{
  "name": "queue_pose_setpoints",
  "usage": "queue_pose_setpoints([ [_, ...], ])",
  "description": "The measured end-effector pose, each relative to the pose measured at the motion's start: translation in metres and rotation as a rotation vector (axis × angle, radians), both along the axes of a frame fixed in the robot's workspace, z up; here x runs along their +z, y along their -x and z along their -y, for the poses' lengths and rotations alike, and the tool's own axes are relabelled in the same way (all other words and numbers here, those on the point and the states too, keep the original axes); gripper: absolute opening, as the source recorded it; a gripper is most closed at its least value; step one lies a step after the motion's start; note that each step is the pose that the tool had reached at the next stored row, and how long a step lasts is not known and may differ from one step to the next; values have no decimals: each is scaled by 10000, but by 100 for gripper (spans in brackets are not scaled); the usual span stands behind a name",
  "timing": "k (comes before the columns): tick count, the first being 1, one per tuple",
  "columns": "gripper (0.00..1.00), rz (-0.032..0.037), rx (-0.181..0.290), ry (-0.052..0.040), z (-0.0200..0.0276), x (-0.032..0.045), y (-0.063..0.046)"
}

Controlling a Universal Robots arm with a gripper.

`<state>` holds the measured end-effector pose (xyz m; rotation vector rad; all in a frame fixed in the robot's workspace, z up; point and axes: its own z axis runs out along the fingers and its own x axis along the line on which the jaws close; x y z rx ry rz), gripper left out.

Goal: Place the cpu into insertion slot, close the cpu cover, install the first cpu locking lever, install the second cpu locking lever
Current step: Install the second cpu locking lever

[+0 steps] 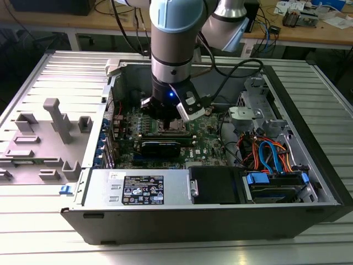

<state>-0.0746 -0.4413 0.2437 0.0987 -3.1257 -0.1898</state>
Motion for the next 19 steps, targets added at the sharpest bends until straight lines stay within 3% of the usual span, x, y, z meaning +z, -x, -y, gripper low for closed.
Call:
queue_pose_setpoints([
  [5, 11, 0, -2, -3, 0, -119, 132],
  [12, 11, 0, -2, -14, 0, -250, 164],
  [14, 11, 0, -2, -69, 0, -290, 182],
  [19, 11, 0, -1, -104, 0, -299, 197],
])
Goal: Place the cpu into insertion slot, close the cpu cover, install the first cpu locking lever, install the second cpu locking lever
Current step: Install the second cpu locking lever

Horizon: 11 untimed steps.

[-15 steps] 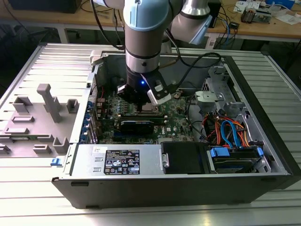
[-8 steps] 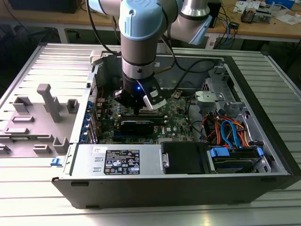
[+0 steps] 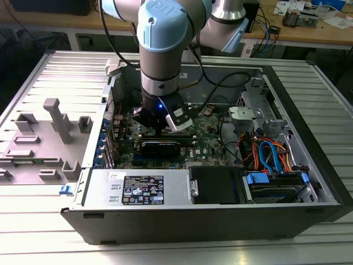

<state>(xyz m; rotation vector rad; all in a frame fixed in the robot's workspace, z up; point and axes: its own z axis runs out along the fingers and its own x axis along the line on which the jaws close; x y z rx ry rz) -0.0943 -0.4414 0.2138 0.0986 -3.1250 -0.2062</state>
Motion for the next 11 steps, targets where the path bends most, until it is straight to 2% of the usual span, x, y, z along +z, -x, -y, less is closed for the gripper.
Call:
queue_pose_setpoints([
  [5, 11, -1, -1, -5, 0, -2, 1],
  [9, 11, 1, -1, -155, 1, -12, 10],
  [11, 11, -1, -1, -201, 3, -16, 20],
])
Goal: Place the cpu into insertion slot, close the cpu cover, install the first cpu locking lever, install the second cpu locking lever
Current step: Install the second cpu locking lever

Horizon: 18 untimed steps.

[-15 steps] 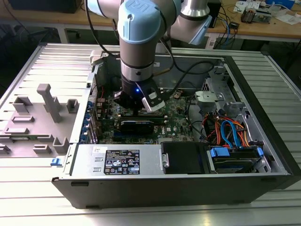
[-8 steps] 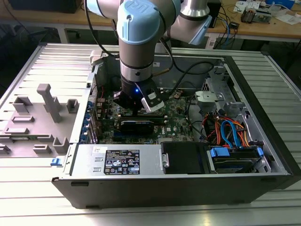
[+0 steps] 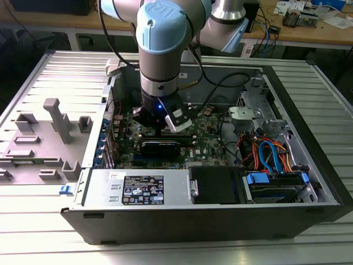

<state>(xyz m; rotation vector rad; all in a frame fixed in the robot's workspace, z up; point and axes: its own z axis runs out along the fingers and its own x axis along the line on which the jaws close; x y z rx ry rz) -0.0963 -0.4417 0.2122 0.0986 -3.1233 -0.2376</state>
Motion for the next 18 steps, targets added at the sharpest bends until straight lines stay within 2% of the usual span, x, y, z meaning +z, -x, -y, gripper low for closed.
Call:
queue_pose_setpoints([
  [7, 11, 0, 0, -33, 7, -20, 16],
  [13, 11, 1, 0, -246, 7, -49, 20],
  [18, 11, 1, -1, -354, 6, -54, 98],
])
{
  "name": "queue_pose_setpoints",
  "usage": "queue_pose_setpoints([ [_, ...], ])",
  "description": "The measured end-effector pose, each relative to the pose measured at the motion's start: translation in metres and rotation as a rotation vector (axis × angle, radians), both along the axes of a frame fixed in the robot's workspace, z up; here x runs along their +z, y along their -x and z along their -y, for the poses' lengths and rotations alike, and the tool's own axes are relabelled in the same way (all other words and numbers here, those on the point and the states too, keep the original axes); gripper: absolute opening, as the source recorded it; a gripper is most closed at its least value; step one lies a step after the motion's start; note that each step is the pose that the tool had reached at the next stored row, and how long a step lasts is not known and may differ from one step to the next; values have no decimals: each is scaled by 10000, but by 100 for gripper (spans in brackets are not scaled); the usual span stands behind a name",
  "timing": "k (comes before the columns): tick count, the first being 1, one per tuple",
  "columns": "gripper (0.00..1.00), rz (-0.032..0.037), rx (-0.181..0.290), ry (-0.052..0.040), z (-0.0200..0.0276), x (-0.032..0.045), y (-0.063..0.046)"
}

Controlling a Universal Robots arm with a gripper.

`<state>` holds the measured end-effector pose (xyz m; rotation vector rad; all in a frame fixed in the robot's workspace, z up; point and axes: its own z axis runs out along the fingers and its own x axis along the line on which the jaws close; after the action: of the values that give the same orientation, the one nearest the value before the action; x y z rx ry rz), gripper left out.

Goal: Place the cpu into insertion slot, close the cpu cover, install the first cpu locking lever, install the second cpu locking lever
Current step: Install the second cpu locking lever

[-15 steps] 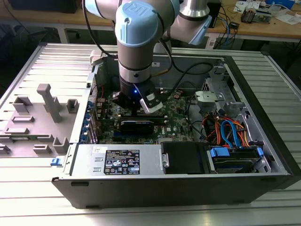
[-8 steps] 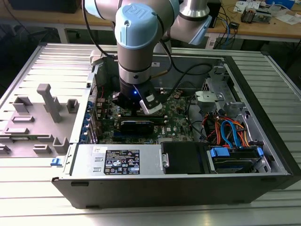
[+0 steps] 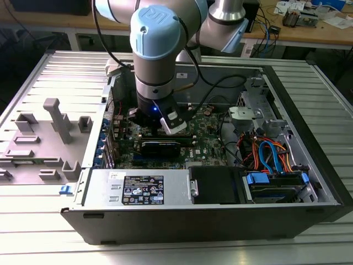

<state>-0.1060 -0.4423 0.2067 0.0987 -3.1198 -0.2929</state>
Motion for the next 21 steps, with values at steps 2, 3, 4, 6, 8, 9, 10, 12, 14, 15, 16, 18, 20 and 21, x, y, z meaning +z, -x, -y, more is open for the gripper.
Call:
queue_pose_setpoints([
  [2, 11, -1, 1, -22, 0, -3, 0],
  [3, 11, -2, 1, -25, 1, -4, -2],
  [4, 11, -2, 1, -26, 1, -4, -4],
  [6, 11, -1, 1, -29, 1, -8, -20],
  [8, 11, -2, 0, -60, 1, -18, -24],
  [9, 11, -3, 0, -89, 1, -21, -24],
  [10, 11, -3, 1, -119, 1, -24, -24],
  [12, 11, -1, 0, -188, 0, -30, -24],
  [14, 11, 0, 1, -267, 0, -42, -25],
  [15, 11, 4, 1, -311, 0, -56, -26],
  [16, 11, 1, 1, -319, 1, -61, -25],
  [18, 11, -2, 2, -283, 2, -64, -26],
  [20, 11, 0, 1, -98, 0, -65, -25],
  [21, 11, 1, 2, -64, 0, -66, -26],
])
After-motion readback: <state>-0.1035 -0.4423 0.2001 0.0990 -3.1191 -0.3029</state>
